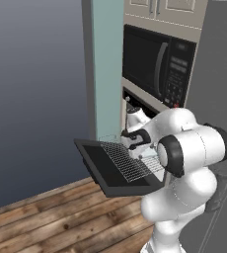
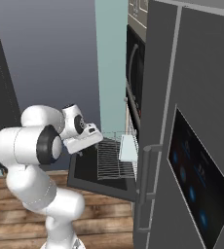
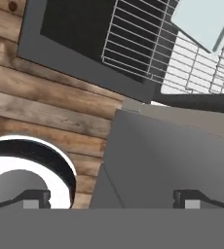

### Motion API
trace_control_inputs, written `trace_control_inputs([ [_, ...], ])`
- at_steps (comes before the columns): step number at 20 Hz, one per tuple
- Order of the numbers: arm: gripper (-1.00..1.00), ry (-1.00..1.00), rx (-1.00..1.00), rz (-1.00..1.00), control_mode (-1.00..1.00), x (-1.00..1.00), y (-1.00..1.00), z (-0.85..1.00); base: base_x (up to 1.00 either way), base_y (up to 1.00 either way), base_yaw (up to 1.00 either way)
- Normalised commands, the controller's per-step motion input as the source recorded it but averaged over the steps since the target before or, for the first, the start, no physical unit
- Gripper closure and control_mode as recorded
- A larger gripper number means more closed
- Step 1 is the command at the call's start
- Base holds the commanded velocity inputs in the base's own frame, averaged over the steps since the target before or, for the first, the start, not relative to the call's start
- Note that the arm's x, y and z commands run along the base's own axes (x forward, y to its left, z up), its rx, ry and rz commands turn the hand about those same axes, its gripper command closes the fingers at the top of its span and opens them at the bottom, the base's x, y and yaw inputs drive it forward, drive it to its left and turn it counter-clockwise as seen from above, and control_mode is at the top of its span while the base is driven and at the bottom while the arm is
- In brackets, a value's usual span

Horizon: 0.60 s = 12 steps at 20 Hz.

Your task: Take the baked cake out of the oven and place it on the plate for cooling. Then close the oven door.

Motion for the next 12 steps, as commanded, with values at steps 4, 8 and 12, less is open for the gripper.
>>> trace_control_inputs([
  [4, -1.0, 0.0, 0.0, 0.15, -1.0, 0.73, 0.0, -0.73, 0.0, 0.0, 0.0],
  [8, -1.0, 0.0, 0.0, 0.13, -1.0, 0.59, 0.0, -0.65, 0.0, 0.0, 0.0],
  [12, -1.0, 0.0, 0.0, 0.13, -1.0, 0.61, 0.0, -0.55, 0.0, 0.0, 0.0],
])
